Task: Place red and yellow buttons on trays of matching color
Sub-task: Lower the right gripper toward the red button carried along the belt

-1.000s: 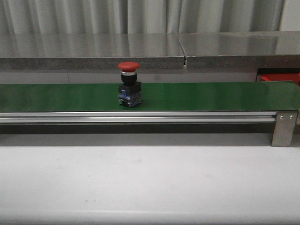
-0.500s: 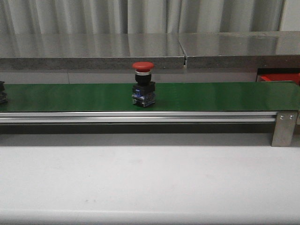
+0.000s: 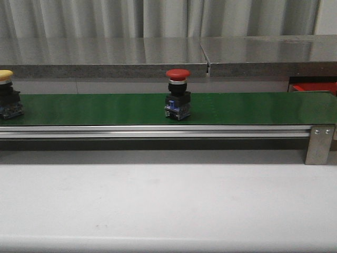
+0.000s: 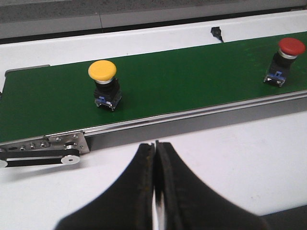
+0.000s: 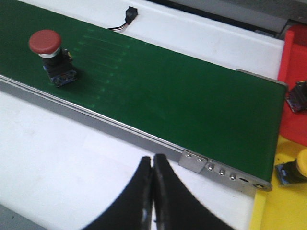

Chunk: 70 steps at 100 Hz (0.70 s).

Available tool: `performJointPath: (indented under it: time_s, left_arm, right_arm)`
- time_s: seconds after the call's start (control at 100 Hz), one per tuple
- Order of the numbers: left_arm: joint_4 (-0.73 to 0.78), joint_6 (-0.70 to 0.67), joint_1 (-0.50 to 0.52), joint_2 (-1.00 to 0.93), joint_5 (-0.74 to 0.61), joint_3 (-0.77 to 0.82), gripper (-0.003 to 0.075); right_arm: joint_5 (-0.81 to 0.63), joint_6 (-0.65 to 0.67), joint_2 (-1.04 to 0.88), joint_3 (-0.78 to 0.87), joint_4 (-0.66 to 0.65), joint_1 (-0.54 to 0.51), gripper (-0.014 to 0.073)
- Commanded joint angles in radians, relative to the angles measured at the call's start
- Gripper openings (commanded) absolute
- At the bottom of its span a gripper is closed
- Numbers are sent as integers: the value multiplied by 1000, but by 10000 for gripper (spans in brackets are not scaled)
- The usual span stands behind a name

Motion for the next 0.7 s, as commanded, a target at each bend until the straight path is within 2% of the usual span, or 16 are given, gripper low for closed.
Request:
performJointPath:
  time_s: [0.0,0.15,0.24,0.31,0.69]
  left_arm:
    - [-17,-1,-8,-3,-52,-26,-20]
    - [-17,-1,-8,-3,-52,-26,-20]
    - [-17,-1,-8,-3,-52,-26,-20]
    - [-17,-1,-8,-3,-52,-26,-20]
    - [-17,-1,-8,-3,-52,-26,-20]
  right_arm:
    - [-23,-5,54,-86,11,23,97]
    - [-4,-5,168,-176,11,72,428]
    - [6,-5,229,-227,10,100,550]
    - [19,-5,276,-266,10,117,577]
    - [164,-24,524,-482,11,138,574]
